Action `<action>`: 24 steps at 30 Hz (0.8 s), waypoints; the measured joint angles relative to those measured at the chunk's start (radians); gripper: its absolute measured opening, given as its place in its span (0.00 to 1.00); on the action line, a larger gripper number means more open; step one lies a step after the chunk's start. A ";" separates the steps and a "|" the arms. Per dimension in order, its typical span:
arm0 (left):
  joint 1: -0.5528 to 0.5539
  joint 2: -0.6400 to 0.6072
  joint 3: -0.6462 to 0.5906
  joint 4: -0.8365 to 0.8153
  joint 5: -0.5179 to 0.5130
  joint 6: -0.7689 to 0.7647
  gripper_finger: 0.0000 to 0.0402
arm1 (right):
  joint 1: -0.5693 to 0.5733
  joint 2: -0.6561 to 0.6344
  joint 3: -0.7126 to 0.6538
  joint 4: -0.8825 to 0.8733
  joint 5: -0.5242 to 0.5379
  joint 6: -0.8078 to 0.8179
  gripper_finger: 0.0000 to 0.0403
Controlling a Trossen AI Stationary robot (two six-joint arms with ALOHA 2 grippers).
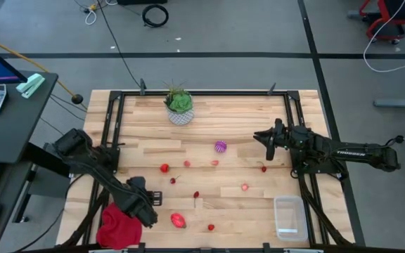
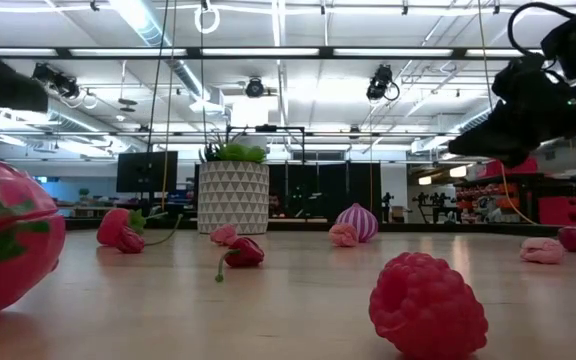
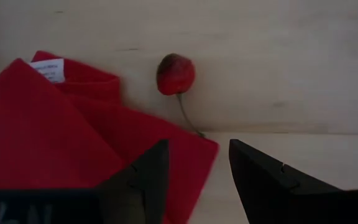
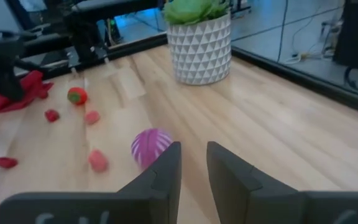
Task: Pick and placing Produce into tupperware
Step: Put the red cherry into the transparent container
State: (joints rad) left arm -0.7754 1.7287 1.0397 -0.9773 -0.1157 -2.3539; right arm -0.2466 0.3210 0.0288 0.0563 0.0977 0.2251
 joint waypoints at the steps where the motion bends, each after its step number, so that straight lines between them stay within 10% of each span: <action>1: -0.001 0.008 0.000 -0.001 0.002 -0.001 0.43 | 0.000 0.000 0.000 0.006 0.003 -0.001 0.21; 24: 0.007 0.097 0.001 -0.049 -0.024 0.007 0.23 | 0.000 0.000 0.000 0.016 0.006 0.018 0.21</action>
State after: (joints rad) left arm -0.7689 1.8255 1.0409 -1.0263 -0.1399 -2.3467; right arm -0.2466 0.3210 0.0288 0.0723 0.1032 0.2432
